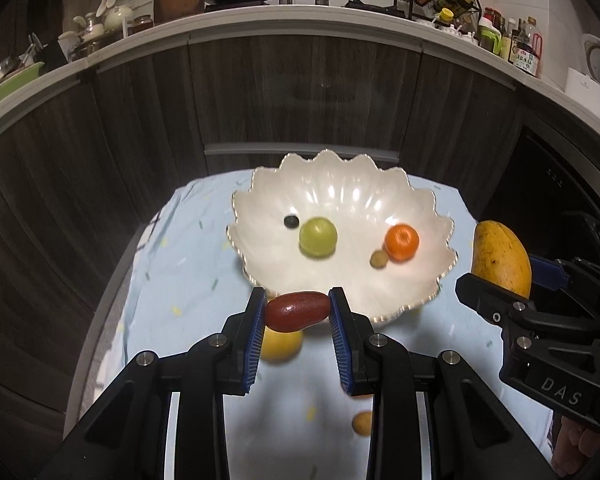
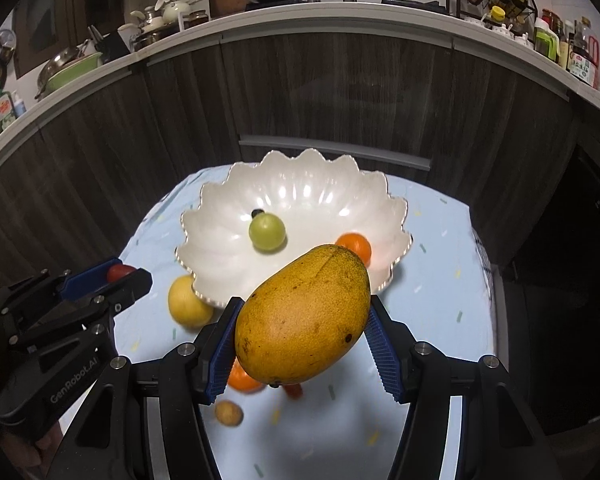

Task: Organize fruits
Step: 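Carry the tomato and mango over the white bowl with both tools, then open both tools to drop the tomato and mango into the bowl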

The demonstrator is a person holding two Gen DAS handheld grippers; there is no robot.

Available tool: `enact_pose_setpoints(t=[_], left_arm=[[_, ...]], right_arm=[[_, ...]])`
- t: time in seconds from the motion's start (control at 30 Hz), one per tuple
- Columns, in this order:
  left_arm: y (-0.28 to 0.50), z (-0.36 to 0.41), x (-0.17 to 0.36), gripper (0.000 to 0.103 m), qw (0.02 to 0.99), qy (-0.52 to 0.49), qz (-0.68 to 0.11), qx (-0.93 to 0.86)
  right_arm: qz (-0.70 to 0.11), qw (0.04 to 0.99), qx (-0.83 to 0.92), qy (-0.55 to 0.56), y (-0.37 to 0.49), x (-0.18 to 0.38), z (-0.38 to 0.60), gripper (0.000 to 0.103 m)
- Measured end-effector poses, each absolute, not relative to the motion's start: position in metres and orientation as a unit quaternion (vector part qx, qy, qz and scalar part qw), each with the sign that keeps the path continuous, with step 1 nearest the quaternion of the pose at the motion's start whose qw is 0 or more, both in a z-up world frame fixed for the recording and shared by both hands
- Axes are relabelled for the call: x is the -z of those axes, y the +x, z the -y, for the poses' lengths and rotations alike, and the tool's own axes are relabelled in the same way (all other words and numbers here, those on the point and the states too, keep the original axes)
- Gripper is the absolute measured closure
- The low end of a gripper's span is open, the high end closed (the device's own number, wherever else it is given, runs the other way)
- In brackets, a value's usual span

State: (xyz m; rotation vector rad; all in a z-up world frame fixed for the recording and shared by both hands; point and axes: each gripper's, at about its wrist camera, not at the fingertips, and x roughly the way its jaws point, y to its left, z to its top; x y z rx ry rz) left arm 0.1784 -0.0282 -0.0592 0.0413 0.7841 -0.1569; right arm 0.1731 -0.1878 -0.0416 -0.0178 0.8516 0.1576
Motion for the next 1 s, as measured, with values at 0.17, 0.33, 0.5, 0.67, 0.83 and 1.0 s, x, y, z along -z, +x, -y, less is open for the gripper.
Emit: enact_pose_setpoints(t=[0.17,0.33,0.5,0.67,0.83,1.0], left_arm=[[0.201,0.027,0.054,0.072,0.922,0.022,-0.377,0.081],[0.226,0.028,0.052,0.072,0.923,0.020,-0.375,0.081],[0.244,0.027,0.056,0.072,0.923,0.017,-0.375,0.080],[0.258,0.027,0.067,0.072,0.920,0.021,-0.384,0.082],[0.268,0.029,0.078,0.071,0.915,0.027,-0.393,0.090],[0.276,0.029,0.088,0.071,0.908,0.024,-0.407,0.093]], right_arm=[[-0.407,0.910,-0.072,-0.010,0.192,0.038,0.187,0.043],[-0.408,0.910,-0.069,-0.011,0.210,0.040,0.186,0.043],[-0.414,0.908,-0.064,-0.010,0.225,0.046,0.185,0.043],[-0.426,0.903,-0.058,-0.012,0.237,0.057,0.185,0.043],[-0.440,0.896,-0.058,-0.014,0.244,0.068,0.183,0.043],[-0.457,0.888,-0.058,-0.018,0.247,0.079,0.181,0.043]])
